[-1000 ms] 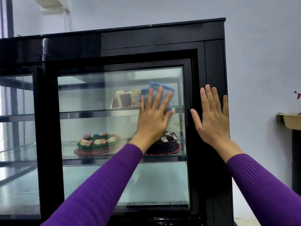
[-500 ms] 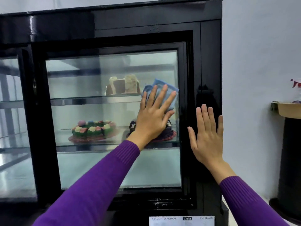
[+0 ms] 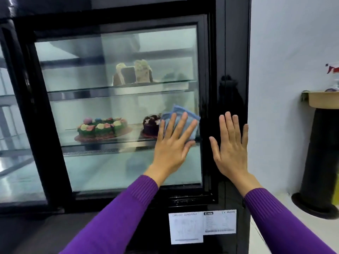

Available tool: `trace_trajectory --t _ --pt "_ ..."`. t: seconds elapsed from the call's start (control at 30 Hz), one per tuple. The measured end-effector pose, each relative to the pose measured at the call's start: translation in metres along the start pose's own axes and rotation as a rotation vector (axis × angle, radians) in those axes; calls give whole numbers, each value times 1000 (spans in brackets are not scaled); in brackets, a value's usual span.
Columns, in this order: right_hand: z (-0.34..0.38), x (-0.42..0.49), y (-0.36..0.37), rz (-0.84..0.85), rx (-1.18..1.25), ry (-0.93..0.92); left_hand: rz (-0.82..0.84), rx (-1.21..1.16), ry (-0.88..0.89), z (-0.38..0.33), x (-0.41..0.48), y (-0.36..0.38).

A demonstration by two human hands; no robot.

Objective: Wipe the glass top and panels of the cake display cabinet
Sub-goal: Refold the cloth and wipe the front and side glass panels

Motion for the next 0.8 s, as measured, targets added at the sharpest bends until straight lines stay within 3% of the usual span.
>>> trace_trajectory --t 0.13,0.33,0.47,0.7,0.8 --pt "-6 -4 4 50 -25 -11 94 30 -37 23 -108 16" --pt "-3 -4 3 79 -32 0 -54 -76 -485 88 -5 -29" --pt "-5 -4 -2 110 -15 -6 -14 -69 -288 43 16 -17" --pt "-8 -6 -2 97 -38 -16 151 -48 3 -13 -136 32" --pt "-4 -10 1 76 -25 21 212 -49 -68 6 -189 34"
Point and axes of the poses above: each hand's wrist, its own x-axis towards the middle knuckle, its own y-axis out of the palm, z = x × y, the point moved 3 cm from there along x, towards the middle knuckle, and after that the axes turned 5 degrees about y, right-handed, at the moved point
